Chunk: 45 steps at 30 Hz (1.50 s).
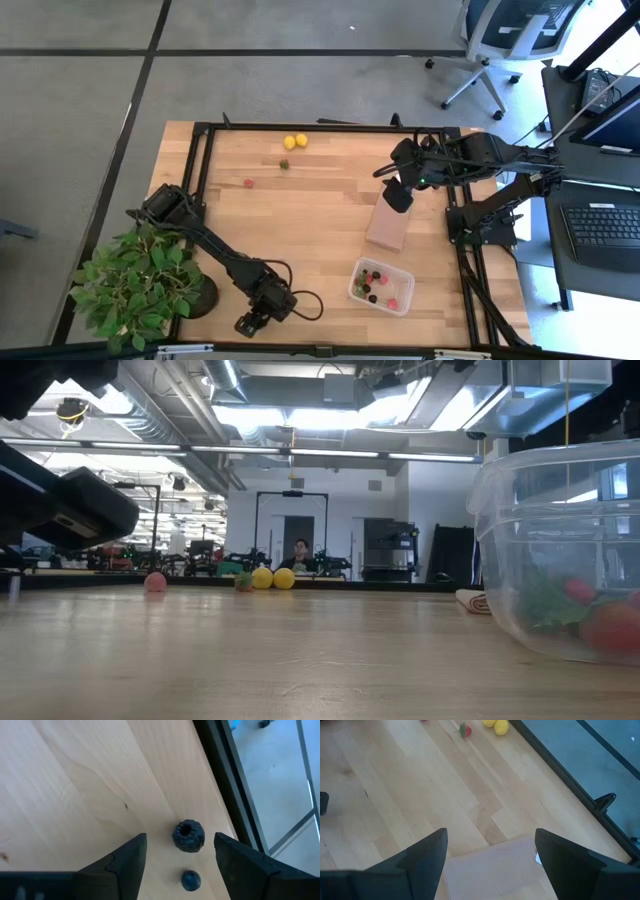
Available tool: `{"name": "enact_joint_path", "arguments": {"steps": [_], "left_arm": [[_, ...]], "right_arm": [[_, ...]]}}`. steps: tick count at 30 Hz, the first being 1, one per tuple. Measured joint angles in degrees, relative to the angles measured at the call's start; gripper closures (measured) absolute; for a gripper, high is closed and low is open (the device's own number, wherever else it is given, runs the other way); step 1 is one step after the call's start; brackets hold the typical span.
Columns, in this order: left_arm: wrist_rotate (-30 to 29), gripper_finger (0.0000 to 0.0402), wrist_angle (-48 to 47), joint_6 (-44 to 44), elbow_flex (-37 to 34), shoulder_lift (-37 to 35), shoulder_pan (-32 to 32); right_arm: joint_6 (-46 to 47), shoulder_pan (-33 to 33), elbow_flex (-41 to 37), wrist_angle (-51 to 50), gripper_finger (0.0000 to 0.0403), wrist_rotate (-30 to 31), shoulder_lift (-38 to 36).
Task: Pick and placing Produce into tupperware
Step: Put the blackberry into the transparent container
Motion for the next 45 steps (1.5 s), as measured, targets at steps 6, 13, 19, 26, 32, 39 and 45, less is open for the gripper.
{"name": "enact_joint_path", "arguments": {"steps": [6,13,19,26,32,39,45], "left_arm": [[-0.98,0.018,2.58,-2.83,0.02,0.64,-0.36],[-3.13,0.018,1.62,-3.08,0.17,1.2,-1.01],[-4.9,0.018,-0.01,-4.2,0.28,1.2,-2.04],[-10.4,0.0181,-2.74,-4.42,0.35,1.14,-2.59],[-12.28,0.0197,-3.31,-4.54,0.28,1.16,-2.59],[-14.27,0.0222,-4.9,-4.65,0.22,1.22,-2.56],[-14.73,0.0238,-5.19,-6.09,0.17,1.25,-2.48]], "right_arm": [[0.0,0.0,0.0,0.0,0.0102,0.01,0.0],[0.0,0.0,0.0,0.06,0.0102,0.01,-0.02],[0.0,0.0,0.0,0.15,0.0102,0.01,-0.02],[-0.02,-0.02,0.0,0.17,0.0102,0.01,-0.02],[-0.02,0.0,0.0,0.17,0.0102,0.01,-0.02],[-0.24,-0.02,0.0,0.15,0.0102,0.01,-0.02],[-0.28,-0.01,0.0,0.15,0.0102,0.01,-0.02]]}}
